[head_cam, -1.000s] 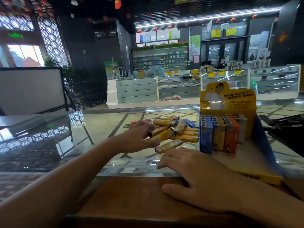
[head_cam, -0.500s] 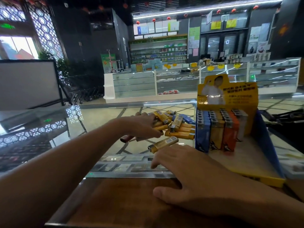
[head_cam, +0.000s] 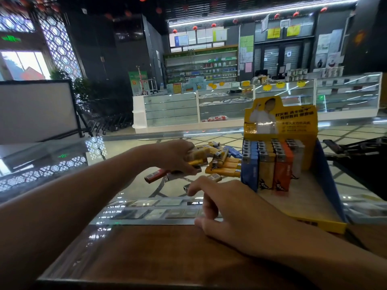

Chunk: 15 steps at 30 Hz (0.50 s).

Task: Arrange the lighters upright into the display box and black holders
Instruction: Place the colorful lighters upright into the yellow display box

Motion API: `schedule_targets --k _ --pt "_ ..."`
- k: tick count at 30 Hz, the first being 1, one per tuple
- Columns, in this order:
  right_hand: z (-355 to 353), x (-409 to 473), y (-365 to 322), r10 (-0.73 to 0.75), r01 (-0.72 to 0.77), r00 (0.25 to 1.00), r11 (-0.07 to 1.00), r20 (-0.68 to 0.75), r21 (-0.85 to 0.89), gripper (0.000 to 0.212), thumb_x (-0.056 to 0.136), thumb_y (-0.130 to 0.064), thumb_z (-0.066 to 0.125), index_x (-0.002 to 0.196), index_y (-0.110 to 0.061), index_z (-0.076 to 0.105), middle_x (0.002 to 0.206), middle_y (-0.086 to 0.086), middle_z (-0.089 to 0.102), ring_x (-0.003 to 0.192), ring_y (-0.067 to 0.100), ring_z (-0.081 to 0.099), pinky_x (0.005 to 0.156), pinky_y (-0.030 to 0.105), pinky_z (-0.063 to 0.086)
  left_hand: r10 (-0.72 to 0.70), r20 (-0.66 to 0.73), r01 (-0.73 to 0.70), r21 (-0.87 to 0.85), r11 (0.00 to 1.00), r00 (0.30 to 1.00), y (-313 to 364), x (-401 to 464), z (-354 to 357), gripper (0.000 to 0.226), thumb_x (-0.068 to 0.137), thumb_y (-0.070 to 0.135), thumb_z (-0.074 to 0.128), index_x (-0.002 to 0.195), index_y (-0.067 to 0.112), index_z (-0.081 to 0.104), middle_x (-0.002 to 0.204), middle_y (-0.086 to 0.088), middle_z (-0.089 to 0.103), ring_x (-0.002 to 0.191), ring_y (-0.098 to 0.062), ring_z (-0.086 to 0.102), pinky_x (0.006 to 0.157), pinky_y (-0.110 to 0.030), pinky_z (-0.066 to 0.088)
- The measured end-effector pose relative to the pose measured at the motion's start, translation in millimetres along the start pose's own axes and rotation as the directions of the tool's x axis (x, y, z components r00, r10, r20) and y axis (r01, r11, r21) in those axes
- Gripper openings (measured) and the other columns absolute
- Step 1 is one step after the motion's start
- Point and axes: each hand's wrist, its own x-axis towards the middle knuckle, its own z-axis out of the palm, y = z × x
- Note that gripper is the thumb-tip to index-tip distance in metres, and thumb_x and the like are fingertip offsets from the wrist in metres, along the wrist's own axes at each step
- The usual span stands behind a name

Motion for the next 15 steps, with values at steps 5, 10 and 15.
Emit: schedule_targets --k 5,10,15 --pt "-1.9 0.5 0.6 -0.012 0.012 0.998 1.0 -0.062 0.006 0.012 0.093 -0.034 0.065 0.097 -0.035 0.054 0.08 -0.019 0.054 0.082 -0.003 0.055 0.067 0.015 0.045 -0.021 0.066 0.021 -0.01 1.0 0.998 1.0 -0.1 2.8 0.027 0.089 0.035 0.072 0.103 0.016 0.058 0.093 -0.004 0.062 0.08 -0.017 0.057 0.07 -0.028 0.045" --pt "-3.6 -1.1 0.3 -0.033 0.033 0.999 0.999 -0.039 -0.02 0.012 0.093 -0.034 0.065 0.093 -0.034 0.053 0.077 -0.014 0.055 0.073 0.002 0.054 0.06 0.015 0.037 -0.052 0.075 0.063 -0.151 0.986 0.996 4.7 -2.8 3.2 0.036 0.085 0.032 0.076 0.111 0.019 0.055 0.101 -0.004 0.063 0.09 -0.02 0.06 0.079 -0.034 0.052" --pt "-4.0 -2.3 1.2 -0.071 0.071 0.997 0.997 0.029 -0.023 0.019 0.092 -0.044 0.065 0.102 -0.035 0.052 0.069 -0.014 0.049 0.067 -0.002 0.048 0.059 0.019 0.039 -0.065 0.002 0.063 -0.285 0.957 0.998 5.1 -9.6 9.8 0.042 0.085 0.033 0.076 0.117 0.023 0.052 0.103 0.0 0.06 0.089 -0.015 0.058 0.073 -0.027 0.046"
